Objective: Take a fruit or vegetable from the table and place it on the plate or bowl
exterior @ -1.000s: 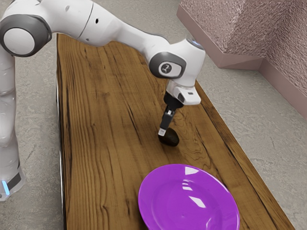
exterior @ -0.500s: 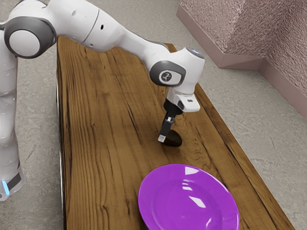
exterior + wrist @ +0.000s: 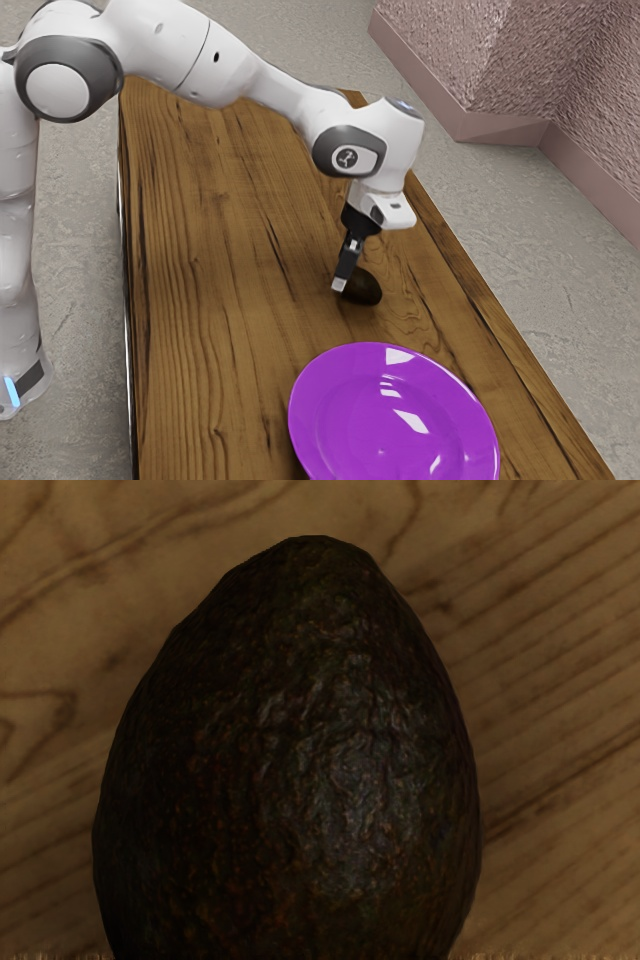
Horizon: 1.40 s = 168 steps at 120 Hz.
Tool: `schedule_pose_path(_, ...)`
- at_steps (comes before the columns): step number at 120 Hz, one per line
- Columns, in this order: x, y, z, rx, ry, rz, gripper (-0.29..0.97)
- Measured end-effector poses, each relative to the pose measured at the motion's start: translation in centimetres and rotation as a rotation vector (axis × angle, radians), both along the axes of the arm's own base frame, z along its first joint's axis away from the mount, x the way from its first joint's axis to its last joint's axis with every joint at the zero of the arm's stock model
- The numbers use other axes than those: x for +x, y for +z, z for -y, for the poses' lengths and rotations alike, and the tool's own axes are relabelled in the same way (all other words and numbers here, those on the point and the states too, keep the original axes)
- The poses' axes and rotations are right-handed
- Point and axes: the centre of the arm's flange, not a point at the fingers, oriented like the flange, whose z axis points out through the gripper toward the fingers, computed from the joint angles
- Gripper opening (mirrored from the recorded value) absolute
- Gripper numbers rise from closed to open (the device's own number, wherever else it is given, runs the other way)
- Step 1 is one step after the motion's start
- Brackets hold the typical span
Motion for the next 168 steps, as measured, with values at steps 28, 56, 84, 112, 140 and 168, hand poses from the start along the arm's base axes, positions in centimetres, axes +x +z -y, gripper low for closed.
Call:
schedule_pose_path(28,0.2,0.1,-0.4,0.001,0.006,0.010,0.62)
schedule_pose_path(56,0.7,0.2,-0.3,-0.005,0.008,0.037,0.63)
schedule_pose_path(84,2.0,0.3,0.7,-0.015,-0.003,0.070,0.64)
schedule_pose_path(112,2.4,-0.3,0.9,-0.018,-0.004,0.070,0.64)
schedule_pose_path(140,2.5,-1.4,1.2,-0.020,-0.008,0.057,0.61)
schedule_pose_path(168,2.5,-1.3,1.3,-0.019,-0.008,0.059,0.46)
